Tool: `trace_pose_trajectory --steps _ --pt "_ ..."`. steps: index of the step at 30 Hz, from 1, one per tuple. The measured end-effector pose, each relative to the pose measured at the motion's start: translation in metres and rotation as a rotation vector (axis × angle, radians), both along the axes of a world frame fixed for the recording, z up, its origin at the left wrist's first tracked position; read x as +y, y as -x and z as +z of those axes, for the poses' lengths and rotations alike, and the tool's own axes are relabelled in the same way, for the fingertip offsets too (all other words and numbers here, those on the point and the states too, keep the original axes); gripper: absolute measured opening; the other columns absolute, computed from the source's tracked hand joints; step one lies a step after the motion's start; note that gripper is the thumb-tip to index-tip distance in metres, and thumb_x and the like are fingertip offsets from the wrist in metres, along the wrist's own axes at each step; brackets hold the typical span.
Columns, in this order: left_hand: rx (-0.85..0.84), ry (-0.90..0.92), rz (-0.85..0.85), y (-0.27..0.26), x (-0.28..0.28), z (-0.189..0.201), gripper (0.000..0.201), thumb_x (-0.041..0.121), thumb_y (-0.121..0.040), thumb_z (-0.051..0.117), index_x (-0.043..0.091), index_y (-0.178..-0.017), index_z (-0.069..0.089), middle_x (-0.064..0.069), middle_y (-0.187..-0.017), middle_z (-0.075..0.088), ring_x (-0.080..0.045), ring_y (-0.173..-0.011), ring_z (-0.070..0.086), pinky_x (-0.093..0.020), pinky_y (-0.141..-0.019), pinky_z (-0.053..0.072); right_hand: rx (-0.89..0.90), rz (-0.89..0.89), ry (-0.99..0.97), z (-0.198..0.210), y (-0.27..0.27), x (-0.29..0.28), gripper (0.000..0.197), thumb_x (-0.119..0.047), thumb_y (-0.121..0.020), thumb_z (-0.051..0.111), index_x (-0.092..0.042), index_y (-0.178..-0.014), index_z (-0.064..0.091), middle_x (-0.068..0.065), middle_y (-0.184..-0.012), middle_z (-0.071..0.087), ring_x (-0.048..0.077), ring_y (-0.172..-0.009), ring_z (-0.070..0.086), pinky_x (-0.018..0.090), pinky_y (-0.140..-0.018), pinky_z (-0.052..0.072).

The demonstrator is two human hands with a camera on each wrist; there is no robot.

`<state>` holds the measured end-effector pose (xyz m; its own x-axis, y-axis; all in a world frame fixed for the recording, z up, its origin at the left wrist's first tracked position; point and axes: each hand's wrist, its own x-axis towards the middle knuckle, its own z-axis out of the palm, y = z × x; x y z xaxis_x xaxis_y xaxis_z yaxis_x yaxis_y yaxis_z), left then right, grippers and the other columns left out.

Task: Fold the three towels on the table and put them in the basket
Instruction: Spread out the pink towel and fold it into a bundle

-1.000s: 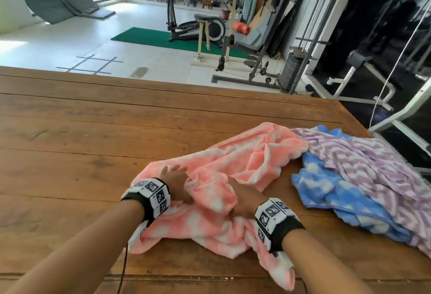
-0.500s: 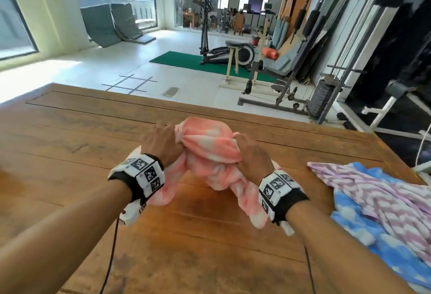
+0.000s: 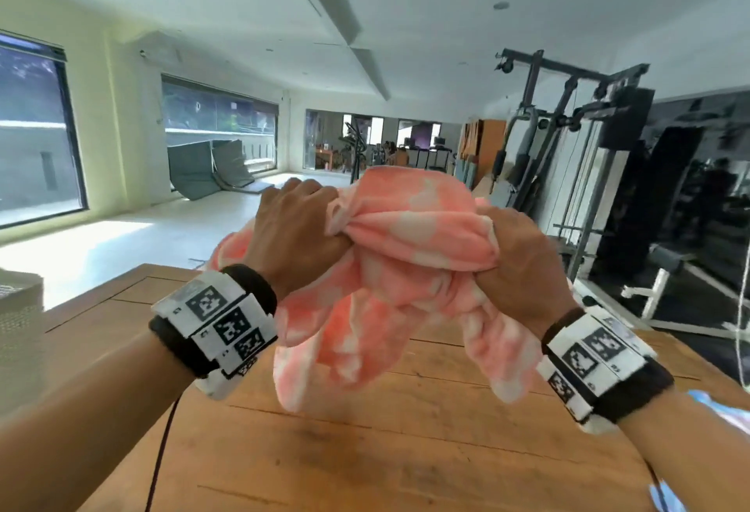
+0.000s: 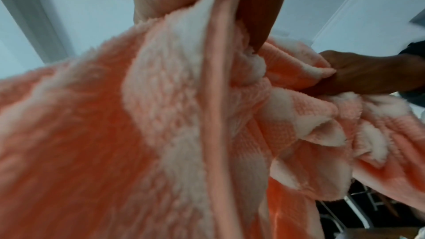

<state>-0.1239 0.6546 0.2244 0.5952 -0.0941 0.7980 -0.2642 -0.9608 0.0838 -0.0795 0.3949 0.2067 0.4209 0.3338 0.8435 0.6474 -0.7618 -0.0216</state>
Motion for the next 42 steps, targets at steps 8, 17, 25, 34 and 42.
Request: trace_pose_trajectory --steps 8,17,25,34,42 --pt "-0.064 0.016 -0.26 0.018 0.035 0.056 0.028 0.05 -0.066 0.046 0.025 -0.057 0.037 0.013 -0.056 0.039 -0.023 -0.058 0.042 -0.03 -0.058 0.026 0.033 0.015 -0.033 0.066 0.044 0.02 0.009 -0.028 -0.082 0.06 -0.023 -0.087 0.054 -0.012 -0.073 0.055 0.006 -0.062 0.053 0.021 -0.056 0.04" --pt "0.663 0.02 -0.189 -0.098 0.047 0.036 0.018 0.027 -0.078 0.07 0.01 -0.082 0.065 -0.004 -0.077 0.068 -0.01 -0.062 0.059 -0.016 -0.049 0.044 0.663 -0.127 0.378 0.054 -0.078 0.041 0.017 -0.037 -0.089 0.059 -0.022 -0.088 0.068 -0.001 -0.087 0.066 0.012 -0.077 0.058 0.009 -0.061 0.038" --pt "0.257 -0.207 0.23 -0.294 0.04 -0.03 0.022 0.023 -0.09 0.051 0.012 -0.109 0.055 -0.007 -0.114 0.061 -0.026 -0.108 0.052 -0.039 -0.092 0.037 0.39 -0.507 0.193 -0.009 -0.288 0.066 0.018 -0.02 -0.094 0.045 -0.01 -0.107 0.052 0.009 -0.096 0.063 0.029 -0.084 0.063 0.031 -0.065 0.046" --pt "0.256 -0.188 0.292 -0.364 0.049 0.014 0.048 0.02 -0.085 0.053 0.021 -0.131 0.041 -0.011 -0.134 0.047 -0.033 -0.125 0.044 -0.048 -0.102 0.036 0.345 -0.561 0.304 0.038 -0.345 0.075 0.048 -0.051 -0.085 0.058 -0.013 -0.113 0.048 0.002 -0.089 0.06 0.025 -0.085 0.063 0.03 -0.062 0.043" --pt "0.676 -0.23 0.275 -0.328 0.068 -0.051 0.034 0.039 -0.087 0.057 0.018 -0.113 0.054 -0.009 -0.115 0.06 -0.031 -0.105 0.06 -0.038 -0.082 0.048 0.471 -0.589 0.575 -0.027 -0.311 0.076 0.045 -0.047 -0.083 0.064 -0.014 -0.112 0.054 0.006 -0.11 0.064 0.027 -0.101 0.063 0.034 -0.076 0.046"
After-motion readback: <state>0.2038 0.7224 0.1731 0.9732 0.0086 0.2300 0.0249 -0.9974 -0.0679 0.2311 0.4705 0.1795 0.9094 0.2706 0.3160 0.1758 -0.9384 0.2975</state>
